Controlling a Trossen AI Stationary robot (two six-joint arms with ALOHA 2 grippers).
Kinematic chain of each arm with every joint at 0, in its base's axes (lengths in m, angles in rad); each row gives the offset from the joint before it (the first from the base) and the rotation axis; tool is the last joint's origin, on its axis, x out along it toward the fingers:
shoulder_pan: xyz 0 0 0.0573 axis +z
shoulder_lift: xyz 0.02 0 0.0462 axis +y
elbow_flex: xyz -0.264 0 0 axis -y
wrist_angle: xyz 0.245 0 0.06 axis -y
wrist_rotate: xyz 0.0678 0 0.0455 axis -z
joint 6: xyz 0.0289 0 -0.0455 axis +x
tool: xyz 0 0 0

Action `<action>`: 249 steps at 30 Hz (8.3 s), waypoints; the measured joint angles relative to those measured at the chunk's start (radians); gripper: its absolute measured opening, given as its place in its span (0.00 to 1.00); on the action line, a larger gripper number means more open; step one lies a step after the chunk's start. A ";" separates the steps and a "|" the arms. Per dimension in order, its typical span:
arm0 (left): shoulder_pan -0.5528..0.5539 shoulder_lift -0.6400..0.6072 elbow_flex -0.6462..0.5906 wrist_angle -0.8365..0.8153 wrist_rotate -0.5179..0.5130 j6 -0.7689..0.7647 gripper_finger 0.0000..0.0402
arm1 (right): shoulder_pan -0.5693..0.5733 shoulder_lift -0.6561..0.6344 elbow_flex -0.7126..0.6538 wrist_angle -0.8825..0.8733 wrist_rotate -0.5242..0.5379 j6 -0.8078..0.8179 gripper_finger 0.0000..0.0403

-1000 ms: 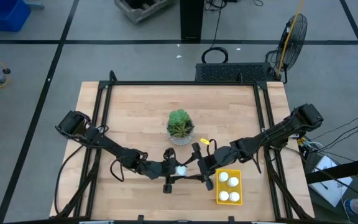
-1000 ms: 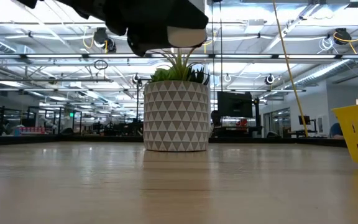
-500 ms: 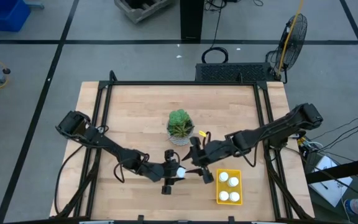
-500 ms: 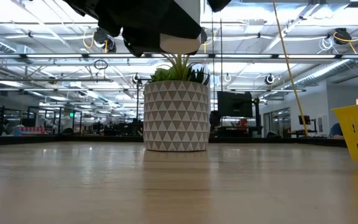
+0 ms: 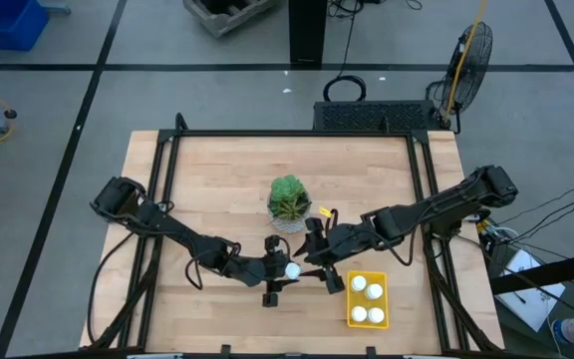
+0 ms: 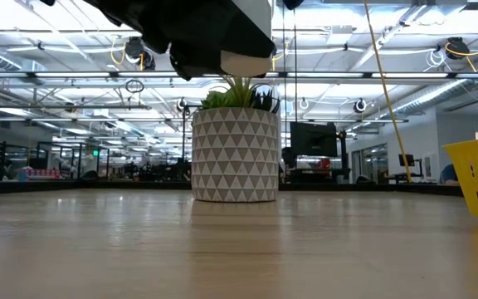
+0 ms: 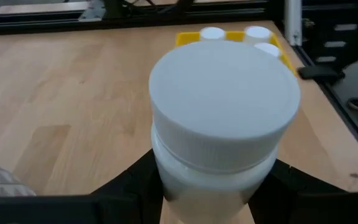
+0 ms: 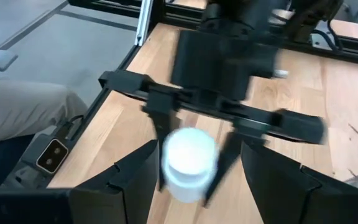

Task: Pick and place pill bottles into a basket
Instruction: Put the white pill bottle into the bin

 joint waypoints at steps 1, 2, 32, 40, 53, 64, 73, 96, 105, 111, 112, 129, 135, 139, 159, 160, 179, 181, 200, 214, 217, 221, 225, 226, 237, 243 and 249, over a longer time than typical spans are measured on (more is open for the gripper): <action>0.006 0.000 0.000 0.003 -0.005 -0.002 0.45 | 0.000 0.000 0.000 -0.001 0.000 0.000 0.55; 0.012 0.000 0.000 0.006 -0.006 -0.002 0.45 | 0.000 0.000 -0.001 -0.002 0.000 0.000 0.55; 0.036 0.000 0.000 0.024 0.039 0.040 0.45 | -0.015 0.052 -0.003 0.070 -0.075 -0.056 0.63; 0.019 0.000 0.000 0.031 0.039 0.043 0.45 | -0.016 0.052 -0.003 0.066 -0.075 -0.055 0.63; 0.021 0.000 0.000 0.030 0.036 0.048 0.45 | -0.016 0.107 -0.003 0.088 -0.078 -0.056 0.63; 0.021 0.000 0.000 0.018 0.051 0.042 0.45 | -0.030 0.107 -0.003 0.043 -0.078 -0.013 0.63; 0.022 0.000 0.000 -0.012 0.054 0.025 0.45 | -0.053 0.106 0.000 0.003 -0.082 0.013 0.63; 0.042 0.000 0.000 -0.041 0.064 -0.003 0.44 | -0.040 0.146 0.022 0.017 -0.074 -0.021 0.65; 0.044 0.000 0.000 -0.047 0.064 -0.004 0.44 | -0.040 0.138 0.022 0.024 -0.074 -0.019 0.61; 0.045 0.000 0.000 -0.046 0.064 -0.005 0.44 | -0.040 0.139 0.022 0.020 -0.074 -0.019 0.55; 0.045 0.000 0.000 -0.046 0.064 -0.005 0.44 | -0.040 0.139 0.022 0.019 -0.074 -0.019 0.54; 0.045 0.000 0.000 -0.044 0.097 0.000 0.59 | -0.014 0.134 0.022 -0.009 -0.073 -0.030 0.37; 0.045 -0.024 0.000 -0.050 0.124 0.000 0.71 | -0.005 0.125 0.021 -0.073 -0.049 -0.026 0.37; 0.041 -0.069 0.000 -0.145 0.122 -0.008 0.76 | 0.005 0.096 0.021 -0.121 -0.045 -0.010 0.37; -0.066 -0.132 0.000 -0.386 0.064 -0.169 0.75 | 0.315 0.004 0.021 -0.387 0.354 0.239 0.37; -0.074 -0.132 0.000 -0.388 0.054 -0.169 0.75 | 0.335 0.003 0.021 -0.389 0.374 0.255 0.37; -0.125 -0.132 0.000 -0.384 0.008 -0.194 0.74 | 0.513 0.004 -0.091 -0.422 0.603 0.552 0.37; -0.125 -0.132 0.000 -0.383 0.008 -0.192 0.74 | 0.518 0.005 -0.118 -0.386 0.604 0.560 0.37; -0.125 -0.132 0.000 -0.385 0.008 -0.193 0.73 | 0.614 -0.063 -0.144 -0.319 0.689 0.672 0.37; -0.125 -0.132 0.000 -0.384 0.008 -0.189 0.72 | 0.620 -0.151 -0.369 -0.097 0.660 0.734 0.38; -0.125 -0.132 0.000 -0.384 0.008 -0.191 0.72 | 0.622 -0.181 -0.438 -0.018 0.658 0.742 0.38; -0.125 -0.132 0.000 -0.381 0.008 -0.191 0.72 | 0.622 -0.212 -0.497 0.021 0.657 0.746 0.37; -0.125 -0.132 0.000 -0.381 0.008 -0.194 0.72 | 0.622 -0.226 -0.508 0.014 0.657 0.739 0.37; -0.125 -0.132 0.000 -0.381 0.008 -0.194 0.72 | 0.622 -0.227 -0.508 0.014 0.657 0.739 0.38; -0.125 -0.132 0.000 -0.382 0.009 -0.190 0.72 | 0.622 -0.226 -0.508 0.013 0.609 0.778 0.38; -0.125 -0.132 0.000 -0.382 0.009 -0.191 0.71 | 0.622 -0.210 -0.508 0.004 0.602 0.782 0.37; -0.125 -0.132 0.000 -0.383 0.009 -0.190 0.70 | 0.622 -0.162 -0.508 0.002 0.578 0.786 0.38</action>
